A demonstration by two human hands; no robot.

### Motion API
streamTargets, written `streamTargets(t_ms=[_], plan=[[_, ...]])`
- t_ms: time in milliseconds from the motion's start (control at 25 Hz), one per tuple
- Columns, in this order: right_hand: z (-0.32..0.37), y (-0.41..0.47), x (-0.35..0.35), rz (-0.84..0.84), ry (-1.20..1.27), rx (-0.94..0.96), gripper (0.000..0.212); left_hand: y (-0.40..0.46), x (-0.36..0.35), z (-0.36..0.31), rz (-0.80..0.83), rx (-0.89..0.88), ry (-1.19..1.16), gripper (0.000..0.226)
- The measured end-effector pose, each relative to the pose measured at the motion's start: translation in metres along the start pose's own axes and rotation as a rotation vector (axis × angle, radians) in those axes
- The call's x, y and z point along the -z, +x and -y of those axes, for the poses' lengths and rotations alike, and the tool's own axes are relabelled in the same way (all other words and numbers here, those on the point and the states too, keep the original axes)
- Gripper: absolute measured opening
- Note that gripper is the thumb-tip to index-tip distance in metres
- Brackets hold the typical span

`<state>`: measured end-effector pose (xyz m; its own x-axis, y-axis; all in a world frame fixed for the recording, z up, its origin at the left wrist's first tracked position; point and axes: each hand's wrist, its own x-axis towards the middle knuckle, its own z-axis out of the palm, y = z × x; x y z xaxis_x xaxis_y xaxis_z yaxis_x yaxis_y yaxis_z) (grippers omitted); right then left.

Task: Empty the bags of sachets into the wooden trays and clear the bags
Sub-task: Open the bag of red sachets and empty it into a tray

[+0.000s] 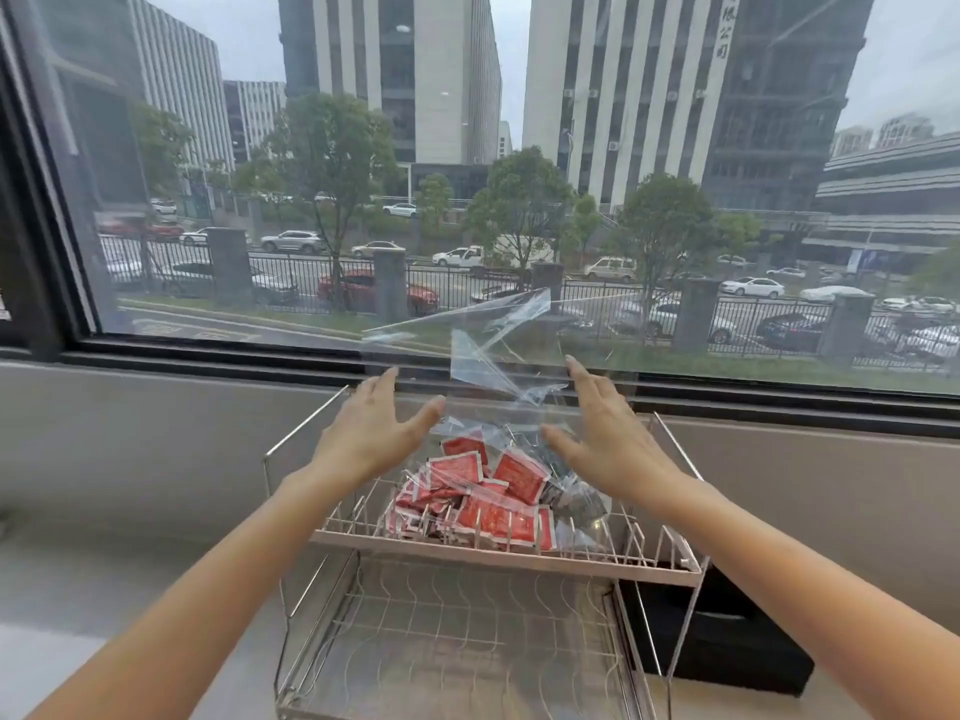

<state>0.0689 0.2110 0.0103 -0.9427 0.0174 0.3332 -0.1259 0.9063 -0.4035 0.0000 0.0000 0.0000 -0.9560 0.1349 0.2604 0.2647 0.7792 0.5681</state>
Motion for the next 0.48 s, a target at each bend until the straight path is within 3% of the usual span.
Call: streamTargets(t_ms=[160,480], plan=[[-0.011,0.009,-0.029,0.114,0.071,-0.136,0.082,0.008,-0.021,0.017,0.132,0.086,0.009,0.086],[-0.032,0.019,-0.070,0.151,0.170,-0.257,0.083,0.016,-0.054,0.037,0.326,0.212,0.051,0.091]])
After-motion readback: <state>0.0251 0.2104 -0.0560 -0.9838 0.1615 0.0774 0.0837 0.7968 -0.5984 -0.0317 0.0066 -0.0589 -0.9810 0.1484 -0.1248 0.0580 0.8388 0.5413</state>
